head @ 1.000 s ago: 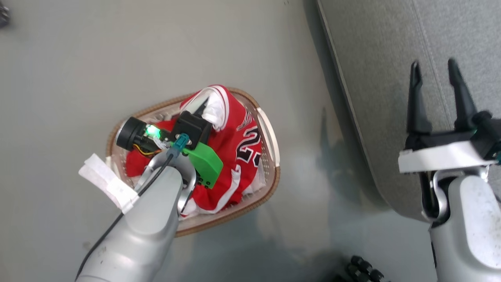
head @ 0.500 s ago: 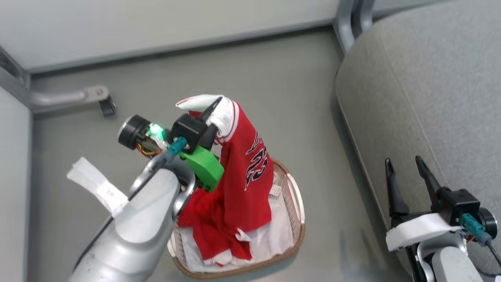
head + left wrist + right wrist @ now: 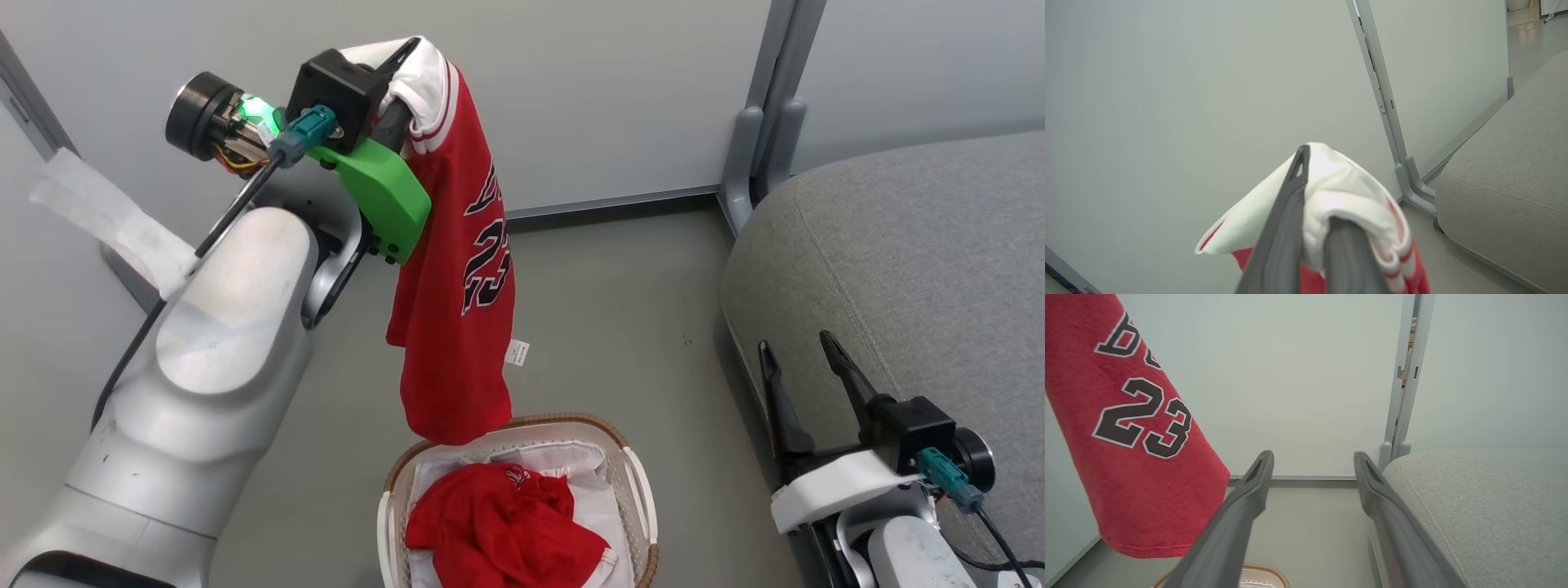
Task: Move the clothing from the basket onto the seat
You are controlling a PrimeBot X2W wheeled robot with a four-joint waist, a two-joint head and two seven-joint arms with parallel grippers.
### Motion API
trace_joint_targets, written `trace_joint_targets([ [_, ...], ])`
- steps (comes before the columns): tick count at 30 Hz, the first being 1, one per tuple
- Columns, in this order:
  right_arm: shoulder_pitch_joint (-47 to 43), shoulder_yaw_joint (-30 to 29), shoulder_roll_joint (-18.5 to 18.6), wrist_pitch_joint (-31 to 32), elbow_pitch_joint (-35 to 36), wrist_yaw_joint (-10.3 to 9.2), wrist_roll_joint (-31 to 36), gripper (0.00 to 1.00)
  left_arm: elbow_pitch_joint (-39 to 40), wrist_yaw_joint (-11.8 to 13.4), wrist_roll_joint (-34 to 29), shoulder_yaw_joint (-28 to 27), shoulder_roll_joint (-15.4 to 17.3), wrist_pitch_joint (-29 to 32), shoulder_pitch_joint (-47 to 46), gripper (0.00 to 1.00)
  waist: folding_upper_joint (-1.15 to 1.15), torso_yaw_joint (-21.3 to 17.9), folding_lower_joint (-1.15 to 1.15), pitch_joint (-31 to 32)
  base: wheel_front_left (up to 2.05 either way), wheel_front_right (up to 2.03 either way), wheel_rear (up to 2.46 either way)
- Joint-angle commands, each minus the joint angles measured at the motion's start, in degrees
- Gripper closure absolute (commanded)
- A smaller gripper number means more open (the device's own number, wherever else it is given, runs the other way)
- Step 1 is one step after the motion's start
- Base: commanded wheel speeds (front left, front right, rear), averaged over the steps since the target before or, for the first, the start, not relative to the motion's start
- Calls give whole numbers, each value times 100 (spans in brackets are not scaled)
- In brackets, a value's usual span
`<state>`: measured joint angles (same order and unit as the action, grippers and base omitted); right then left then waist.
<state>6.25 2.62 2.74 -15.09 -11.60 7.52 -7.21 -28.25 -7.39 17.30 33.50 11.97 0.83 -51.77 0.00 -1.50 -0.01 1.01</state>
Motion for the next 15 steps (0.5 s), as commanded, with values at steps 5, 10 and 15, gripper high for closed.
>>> trace_joint_targets([
  [5,212,411,24,-12,5,-5,-61,0,-89,-8,69,66,-18,204,-300,100,0,-88,1,5,0,0,0],
  [10,469,1176,26,-12,103,-6,-307,0,-138,-9,135,144,-108,302,-354,100,0,-105,1,21,0,0,0],
  [15,841,1979,28,-11,82,-6,-609,0,-199,-6,167,269,-198,408,-386,100,0,-62,1,56,0,0,0],
])
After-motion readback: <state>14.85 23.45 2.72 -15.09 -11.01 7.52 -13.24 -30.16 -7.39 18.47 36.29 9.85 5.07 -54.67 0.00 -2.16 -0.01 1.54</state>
